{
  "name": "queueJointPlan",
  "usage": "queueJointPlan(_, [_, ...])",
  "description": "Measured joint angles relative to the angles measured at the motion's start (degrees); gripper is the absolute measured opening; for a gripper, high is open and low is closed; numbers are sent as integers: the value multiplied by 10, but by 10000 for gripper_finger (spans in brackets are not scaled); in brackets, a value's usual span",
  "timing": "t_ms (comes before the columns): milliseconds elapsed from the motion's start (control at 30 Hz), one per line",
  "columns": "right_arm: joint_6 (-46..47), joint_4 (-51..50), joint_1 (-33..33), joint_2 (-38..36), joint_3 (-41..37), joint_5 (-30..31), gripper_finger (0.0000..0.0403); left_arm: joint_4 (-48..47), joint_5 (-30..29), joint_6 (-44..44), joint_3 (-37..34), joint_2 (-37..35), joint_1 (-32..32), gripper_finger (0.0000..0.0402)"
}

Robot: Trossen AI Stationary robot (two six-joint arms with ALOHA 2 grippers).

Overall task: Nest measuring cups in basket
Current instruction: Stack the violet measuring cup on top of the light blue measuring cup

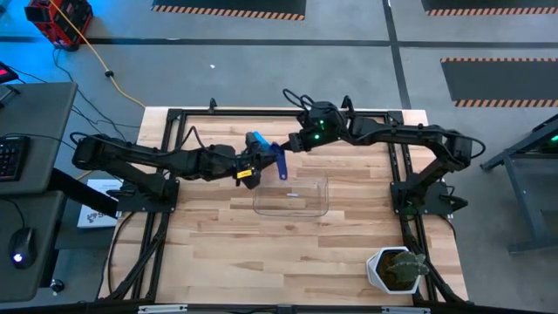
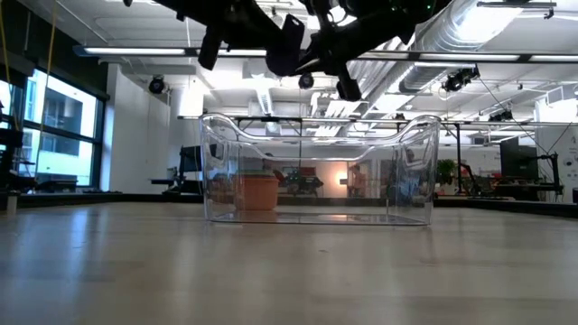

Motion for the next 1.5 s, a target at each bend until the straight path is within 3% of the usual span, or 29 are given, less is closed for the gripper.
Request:
queueJointPlan(267, [-53,-76,-50,-30,0,4,1,-49,-50,-123,0,-11,0,101])
queueJointPlan(433, [-91,-144,-66,-62,0,77,1,-127,-41,-305,0,-41,14,107])
queueJointPlan(533, [-104,-174,-65,-80,0,121,0,-169,10,-464,-1,-59,49,110])
queueJointPlan(700, [-124,-230,-47,-106,-7,200,0,-125,133,-687,-35,-77,114,118])
queueJointPlan(900, [-71,-225,-14,-176,-74,292,0,-6,169,-853,-71,-73,145,140])
queueJointPlan(1033, [11,-130,17,-241,-151,361,0,66,171,-870,-74,-61,145,162])
queueJointPlan(1167, [69,44,48,-280,-228,463,0,152,172,-872,-73,-28,145,185])
queueJointPlan(1333, [91,282,73,-266,-291,599,0,271,153,-840,-73,30,128,211])
queueJointPlan(1500, [99,396,77,-213,-295,645,0,413,132,-881,-69,90,113,220])
